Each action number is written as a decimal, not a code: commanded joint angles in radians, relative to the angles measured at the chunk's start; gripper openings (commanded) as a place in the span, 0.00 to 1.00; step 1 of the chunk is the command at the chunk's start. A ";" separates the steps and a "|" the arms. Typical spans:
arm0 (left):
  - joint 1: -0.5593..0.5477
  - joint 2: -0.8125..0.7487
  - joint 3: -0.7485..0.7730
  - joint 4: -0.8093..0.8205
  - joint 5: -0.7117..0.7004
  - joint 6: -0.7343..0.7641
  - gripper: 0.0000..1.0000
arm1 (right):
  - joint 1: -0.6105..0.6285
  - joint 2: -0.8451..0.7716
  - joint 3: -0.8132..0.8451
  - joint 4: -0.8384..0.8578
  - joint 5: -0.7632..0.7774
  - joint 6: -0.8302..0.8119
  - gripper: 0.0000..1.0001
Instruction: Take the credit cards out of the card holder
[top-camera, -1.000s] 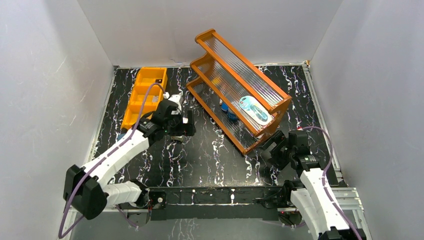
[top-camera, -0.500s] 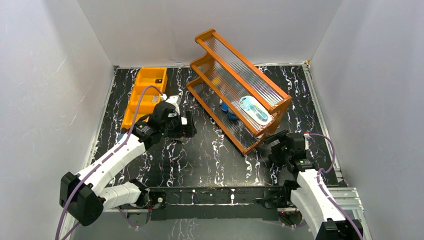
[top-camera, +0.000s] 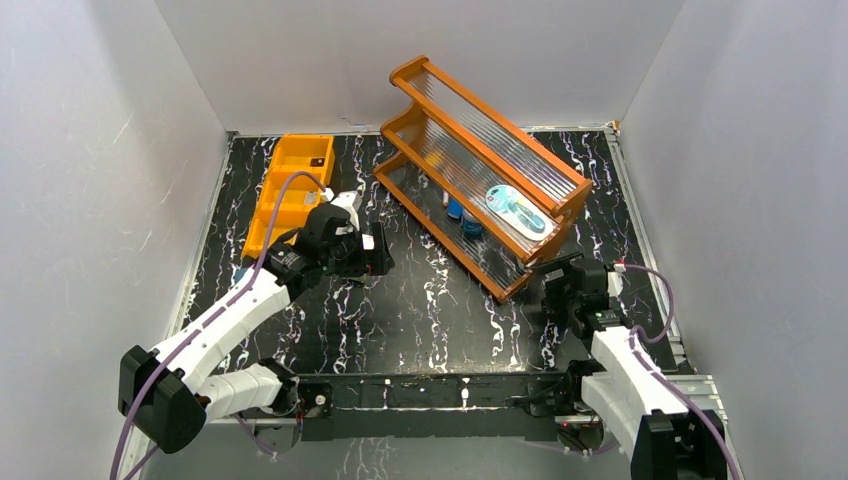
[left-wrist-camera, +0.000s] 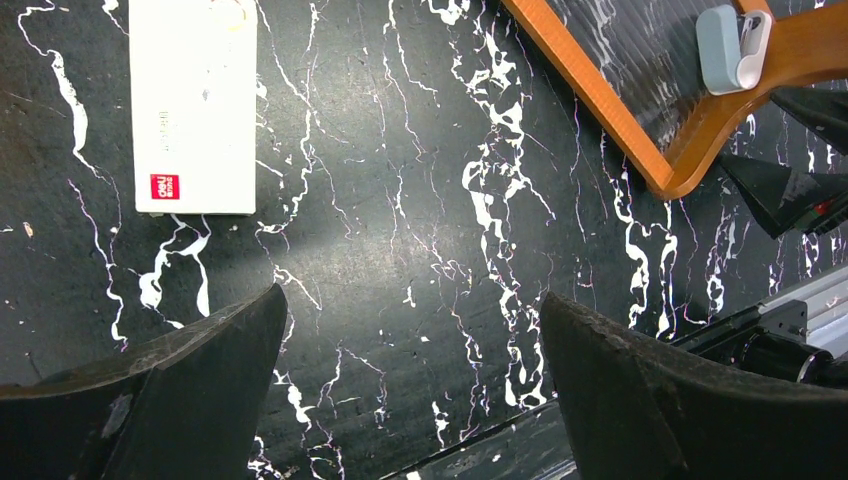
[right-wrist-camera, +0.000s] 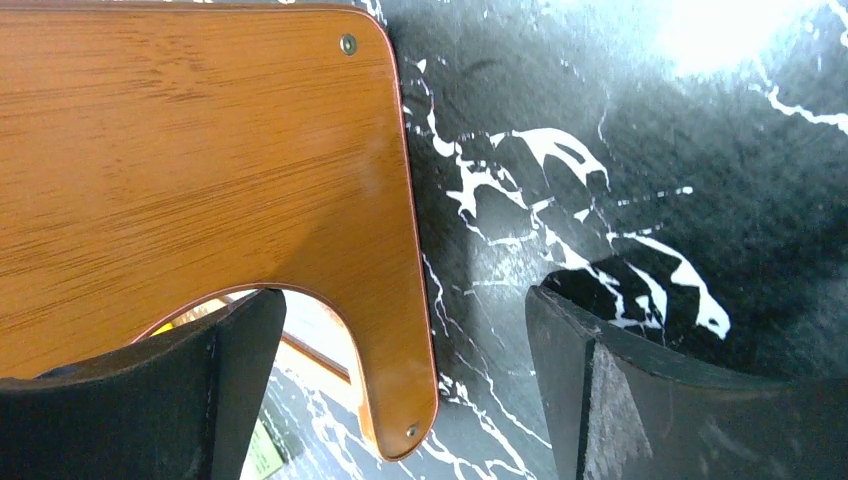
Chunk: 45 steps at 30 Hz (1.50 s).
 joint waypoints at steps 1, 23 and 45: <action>-0.001 -0.036 -0.001 -0.028 0.015 0.001 0.98 | -0.020 0.085 0.092 0.034 0.148 -0.031 0.98; -0.001 -0.069 -0.016 -0.083 -0.082 0.036 0.98 | -0.436 0.439 0.418 -0.162 -0.228 -0.505 0.98; 0.042 -0.021 0.007 -0.080 -0.209 0.047 0.98 | 0.178 0.012 0.187 -0.272 -0.215 -0.211 0.77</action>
